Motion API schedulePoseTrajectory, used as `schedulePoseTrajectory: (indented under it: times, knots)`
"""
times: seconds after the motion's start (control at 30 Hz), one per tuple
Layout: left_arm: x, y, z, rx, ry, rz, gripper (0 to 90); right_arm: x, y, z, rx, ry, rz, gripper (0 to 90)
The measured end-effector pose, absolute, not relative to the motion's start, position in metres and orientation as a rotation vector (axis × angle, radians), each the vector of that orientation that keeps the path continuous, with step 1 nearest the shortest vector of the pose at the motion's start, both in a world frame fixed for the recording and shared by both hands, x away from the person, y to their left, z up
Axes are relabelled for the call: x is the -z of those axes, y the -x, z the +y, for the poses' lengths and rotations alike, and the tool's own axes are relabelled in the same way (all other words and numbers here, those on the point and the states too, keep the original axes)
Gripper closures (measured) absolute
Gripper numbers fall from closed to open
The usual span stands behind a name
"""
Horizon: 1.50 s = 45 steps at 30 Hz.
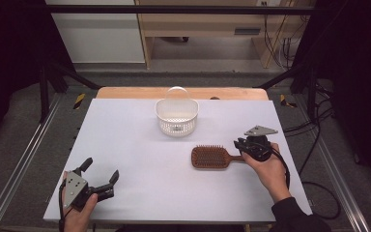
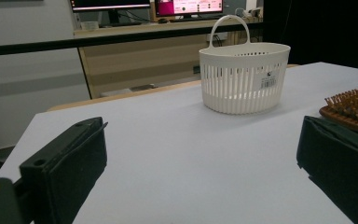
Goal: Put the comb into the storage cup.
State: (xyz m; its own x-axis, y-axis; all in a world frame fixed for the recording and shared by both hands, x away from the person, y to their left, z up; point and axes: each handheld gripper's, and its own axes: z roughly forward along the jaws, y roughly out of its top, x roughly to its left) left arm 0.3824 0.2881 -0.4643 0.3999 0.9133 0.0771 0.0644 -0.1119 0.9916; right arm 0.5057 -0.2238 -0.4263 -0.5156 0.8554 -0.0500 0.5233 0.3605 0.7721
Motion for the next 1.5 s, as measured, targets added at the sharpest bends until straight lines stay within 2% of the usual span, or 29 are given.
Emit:
schedulePoseTrajectory:
  times: [0.2,0.9,1.5]
  knots:
    - [0.464,-0.383,0.289,-0.93,-1.507,0.919,1.8,0.432,-0.519,-0.223,-0.932,-1.201,2.236,90.0]
    - [0.464,-0.383,0.288,-0.924,-1.515,0.912,1.8,0.448,-0.535,-0.226,-0.821,-1.215,2.324,90.0]
    - [0.465,-0.383,0.288,-0.919,-1.521,0.911,1.7,0.456,-0.525,-0.222,-0.707,-1.199,2.446,90.0]
